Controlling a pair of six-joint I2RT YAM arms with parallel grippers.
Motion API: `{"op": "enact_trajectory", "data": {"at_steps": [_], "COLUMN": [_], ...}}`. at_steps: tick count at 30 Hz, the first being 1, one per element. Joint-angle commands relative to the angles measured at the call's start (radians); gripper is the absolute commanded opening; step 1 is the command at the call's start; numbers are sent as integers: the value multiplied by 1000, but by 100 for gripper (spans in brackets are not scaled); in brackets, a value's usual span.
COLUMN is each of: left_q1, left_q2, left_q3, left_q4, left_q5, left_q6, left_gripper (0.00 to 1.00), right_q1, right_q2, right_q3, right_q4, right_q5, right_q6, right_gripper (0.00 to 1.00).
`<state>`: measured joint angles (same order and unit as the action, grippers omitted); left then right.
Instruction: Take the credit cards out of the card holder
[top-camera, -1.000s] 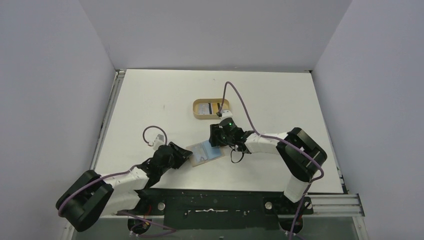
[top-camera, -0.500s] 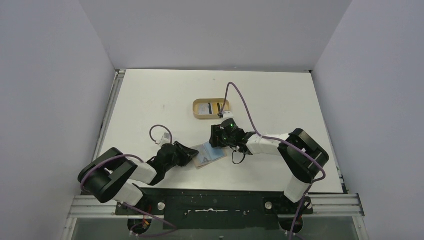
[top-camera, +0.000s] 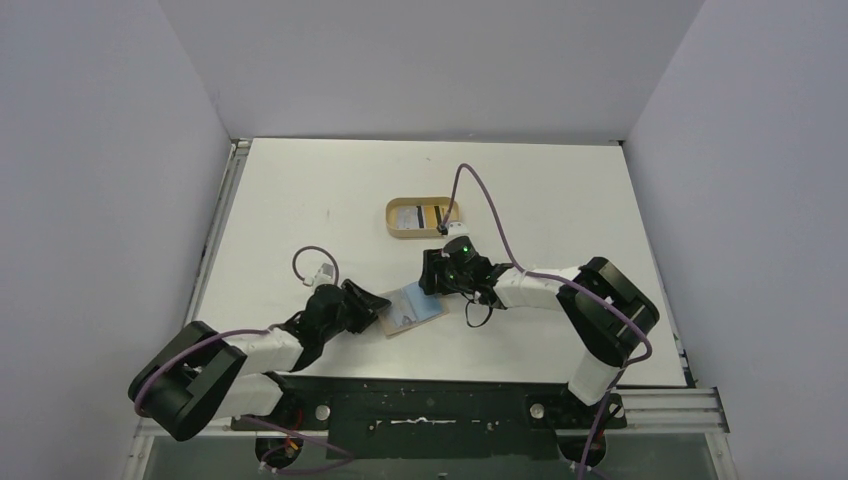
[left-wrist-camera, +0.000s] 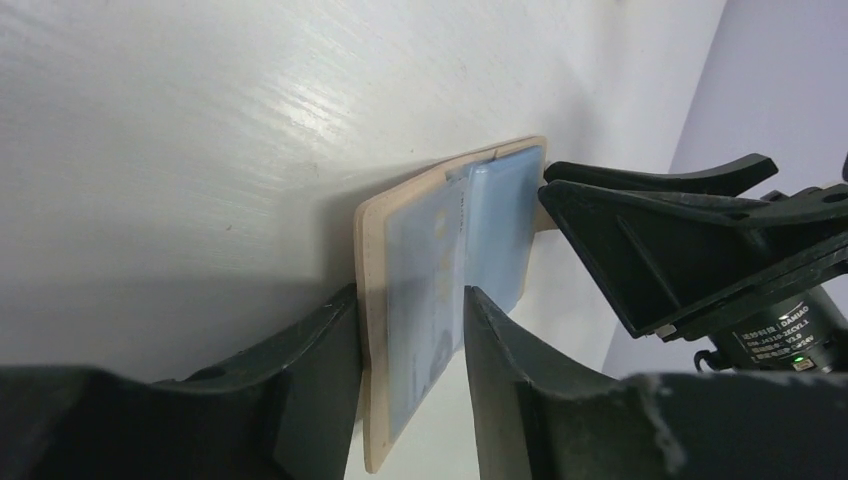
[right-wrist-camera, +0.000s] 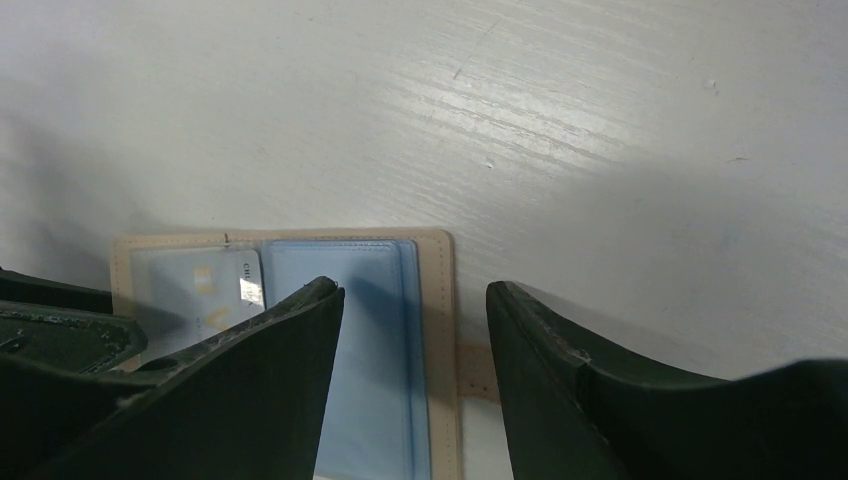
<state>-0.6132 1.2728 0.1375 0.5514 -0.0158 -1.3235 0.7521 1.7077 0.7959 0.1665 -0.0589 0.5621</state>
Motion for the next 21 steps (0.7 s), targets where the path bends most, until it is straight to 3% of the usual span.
{"op": "enact_trajectory", "data": {"at_steps": [1, 5, 10, 21], "left_q1": [6, 6, 11, 52], "left_q2": [-2, 19, 11, -84], "left_q3": [43, 22, -6, -16], "left_q4": [-50, -6, 14, -79], "left_q5": [16, 47, 36, 41], "left_q6": [61, 56, 28, 48], "left_gripper": [39, 38, 27, 26], "right_q1": [-7, -8, -11, -11], "right_q2": [1, -2, 2, 20], "right_q3": [-20, -20, -21, -11], "right_q4": [-52, -53, -53, -50], "right_q5": [-12, -12, -15, -30], "right_q6": [1, 0, -2, -2], "right_gripper": [57, 57, 57, 57]}}
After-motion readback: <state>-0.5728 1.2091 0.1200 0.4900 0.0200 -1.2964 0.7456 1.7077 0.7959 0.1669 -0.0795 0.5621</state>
